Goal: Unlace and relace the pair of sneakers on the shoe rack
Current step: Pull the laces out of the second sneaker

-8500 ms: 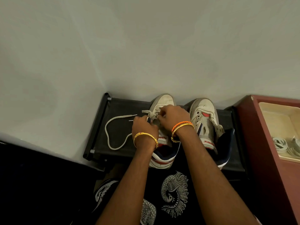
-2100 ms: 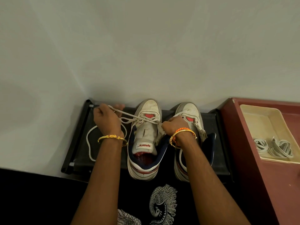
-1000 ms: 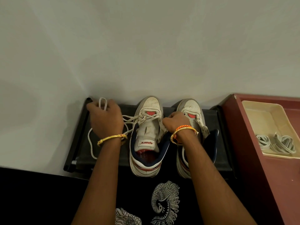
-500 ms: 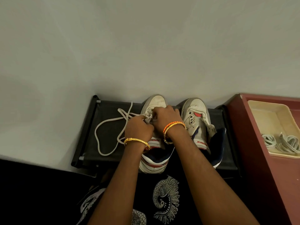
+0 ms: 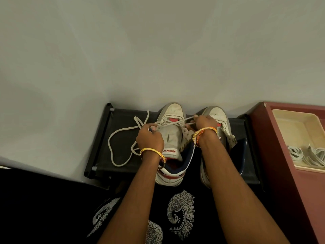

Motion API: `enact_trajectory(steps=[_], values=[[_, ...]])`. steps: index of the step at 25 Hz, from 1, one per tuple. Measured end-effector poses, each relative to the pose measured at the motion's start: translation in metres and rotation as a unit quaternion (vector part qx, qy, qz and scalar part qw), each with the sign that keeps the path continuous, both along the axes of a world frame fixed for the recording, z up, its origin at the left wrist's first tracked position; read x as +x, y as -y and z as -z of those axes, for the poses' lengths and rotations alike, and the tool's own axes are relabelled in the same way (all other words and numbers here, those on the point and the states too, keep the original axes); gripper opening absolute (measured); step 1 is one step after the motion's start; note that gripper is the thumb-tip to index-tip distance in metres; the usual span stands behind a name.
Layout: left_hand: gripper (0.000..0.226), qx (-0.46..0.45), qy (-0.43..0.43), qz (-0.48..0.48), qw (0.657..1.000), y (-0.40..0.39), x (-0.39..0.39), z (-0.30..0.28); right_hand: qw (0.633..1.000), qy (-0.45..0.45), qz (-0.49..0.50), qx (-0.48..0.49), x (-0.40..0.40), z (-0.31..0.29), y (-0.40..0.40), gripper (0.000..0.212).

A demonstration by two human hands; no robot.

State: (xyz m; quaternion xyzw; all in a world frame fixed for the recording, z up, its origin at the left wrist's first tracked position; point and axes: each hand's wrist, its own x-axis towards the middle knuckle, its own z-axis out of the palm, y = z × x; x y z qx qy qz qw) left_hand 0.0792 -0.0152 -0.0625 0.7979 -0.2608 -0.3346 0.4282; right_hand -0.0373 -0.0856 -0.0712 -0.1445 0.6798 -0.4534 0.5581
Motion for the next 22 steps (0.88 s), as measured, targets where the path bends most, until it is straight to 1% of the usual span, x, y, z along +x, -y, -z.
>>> enact_trajectory(steps=[1,2,3,4,5,6,7,8,9,10,11,12,14,15,16,18,19,21,22], values=[[0.025,-0.004,-0.003,0.014,1.0,0.0,0.001,0.0,1.0,-0.007,-0.005,0.008,-0.001,0.002,0.001,0.003],[0.024,-0.009,-0.012,0.034,0.999,-0.001,0.003,0.001,0.997,-0.075,-0.027,-0.012,0.0,0.004,0.003,0.005],[0.022,-0.014,-0.027,0.059,0.998,-0.002,0.006,0.003,0.978,-0.187,-0.06,-0.066,0.002,0.004,0.003,0.007],[0.021,-0.017,-0.044,0.082,0.995,-0.002,0.008,0.005,0.938,-0.294,-0.099,-0.153,0.005,0.0,0.002,0.01],[0.02,-0.017,-0.057,0.097,0.994,-0.003,0.011,0.006,0.888,-0.362,-0.151,-0.241,0.008,-0.005,0.0,0.012],[0.022,-0.016,-0.067,0.101,0.993,-0.003,0.013,0.007,0.848,-0.384,-0.219,-0.292,0.013,-0.012,-0.003,0.011],[0.026,-0.016,-0.073,0.097,0.992,-0.003,0.013,0.008,0.81,-0.4,-0.307,-0.298,0.018,-0.016,-0.006,0.011],[0.03,-0.017,-0.077,0.092,0.993,-0.003,0.014,0.009,0.756,-0.442,-0.406,-0.262,0.026,-0.018,-0.01,0.014],[0.032,-0.02,-0.076,0.091,0.993,-0.003,0.013,0.009,0.682,-0.503,-0.487,-0.21,0.032,-0.017,-0.016,0.02],[0.034,-0.025,-0.069,0.094,0.993,-0.003,0.012,0.01,0.621,-0.554,-0.527,-0.171,0.037,-0.014,-0.02,0.025],[0.034,-0.03,-0.055,0.098,0.993,-0.004,0.011,0.011,0.592,-0.586,-0.532,-0.151,0.04,-0.011,-0.022,0.027],[0.034,-0.036,-0.038,0.1,0.994,-0.004,0.011,0.012,0.594,-0.597,-0.52,-0.142,0.043,-0.009,-0.021,0.028],[0.033,-0.047,-0.007,0.099,0.994,-0.004,0.01,0.012,0.623,-0.587,-0.499,-0.135,0.043,-0.007,-0.018,0.03],[0.034,-0.051,0.003,0.099,0.994,-0.004,0.01,0.011,0.651,-0.56,-0.495,-0.13,0.041,-0.007,-0.017,0.029],[0.034,-0.053,0.009,0.1,0.994,-0.004,0.009,0.01,0.69,-0.518,-0.489,-0.131,0.037,-0.006,-0.015,0.027],[0.034,-0.051,0.019,0.099,0.994,-0.005,0.006,0.009,0.761,-0.437,-0.452,-0.159,0.028,-0.005,-0.016,0.021],[0.034,-0.049,0.023,0.097,0.994,-0.005,0.004,0.008,0.787,-0.408,-0.424,-0.183,0.023,-0.007,-0.018,0.02],[0.033,-0.046,0.031,0.081,0.995,-0.005,0.003,0.006,0.843,-0.358,-0.335,-0.22,0.015,-0.012,-0.018,0.017],[0.033,-0.046,0.032,0.069,0.996,-0.004,0.002,0.005,0.878,-0.319,-0.272,-0.23,0.011,-0.016,-0.019,0.014]])
